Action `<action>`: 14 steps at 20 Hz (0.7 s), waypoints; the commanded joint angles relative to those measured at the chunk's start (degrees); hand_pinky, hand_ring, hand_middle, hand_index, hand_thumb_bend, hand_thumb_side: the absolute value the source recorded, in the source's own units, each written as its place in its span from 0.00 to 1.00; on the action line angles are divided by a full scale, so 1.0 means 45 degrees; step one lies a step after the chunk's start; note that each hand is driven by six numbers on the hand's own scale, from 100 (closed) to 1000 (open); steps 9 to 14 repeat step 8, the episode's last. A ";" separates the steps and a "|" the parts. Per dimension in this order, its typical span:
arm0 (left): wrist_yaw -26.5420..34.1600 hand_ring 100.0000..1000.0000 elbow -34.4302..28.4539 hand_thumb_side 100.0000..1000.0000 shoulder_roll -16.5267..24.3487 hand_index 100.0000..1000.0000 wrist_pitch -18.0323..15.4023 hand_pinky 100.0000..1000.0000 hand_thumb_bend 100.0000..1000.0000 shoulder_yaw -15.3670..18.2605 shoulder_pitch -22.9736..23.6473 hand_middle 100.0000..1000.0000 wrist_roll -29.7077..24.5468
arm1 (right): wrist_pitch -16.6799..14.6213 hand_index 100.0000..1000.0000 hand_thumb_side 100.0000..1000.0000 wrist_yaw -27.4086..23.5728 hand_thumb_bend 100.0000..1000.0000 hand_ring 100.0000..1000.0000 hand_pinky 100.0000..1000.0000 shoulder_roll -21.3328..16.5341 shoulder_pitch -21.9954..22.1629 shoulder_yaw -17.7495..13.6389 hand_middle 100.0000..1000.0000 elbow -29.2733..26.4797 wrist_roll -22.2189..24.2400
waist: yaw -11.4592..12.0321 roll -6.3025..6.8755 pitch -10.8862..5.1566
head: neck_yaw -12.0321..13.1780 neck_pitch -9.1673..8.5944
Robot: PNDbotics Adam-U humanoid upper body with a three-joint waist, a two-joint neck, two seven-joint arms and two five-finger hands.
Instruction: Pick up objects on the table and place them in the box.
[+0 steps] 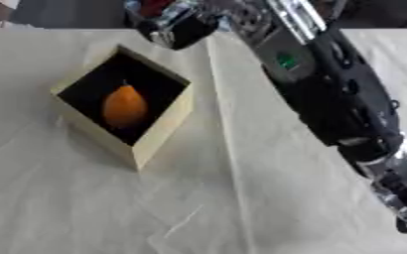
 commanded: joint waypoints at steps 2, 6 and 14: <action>-0.0208 0.71 -0.0246 0.75 0.0344 0.70 0.0128 0.66 0.00 0.0135 0.0105 0.71 0.0061 | 0.0995 0.71 0.02 -0.1949 0.05 0.58 0.55 -0.1679 0.0342 -0.1092 0.45 -0.2238 -0.0251 | -0.0192 0.0138 -0.0372 | 0.0389 0.0175; -0.0375 0.71 -0.0246 0.75 0.0362 0.70 0.0248 0.66 0.00 0.0143 0.0297 0.71 0.0069 | 0.1537 0.71 0.04 -0.3229 0.02 0.58 0.57 -0.2890 0.1252 -0.1973 0.45 -0.3545 -0.0652 | -0.0469 0.0229 -0.0449 | 0.0703 0.0197; -0.0457 0.71 -0.0246 0.75 0.0364 0.70 0.0304 0.66 0.00 0.0148 0.0385 0.71 0.0064 | 0.1452 0.71 0.05 -0.3766 0.01 0.58 0.56 -0.3377 0.1730 -0.2367 0.44 -0.3661 -0.1157 | -0.0596 0.0278 -0.0464 | 0.0814 0.0202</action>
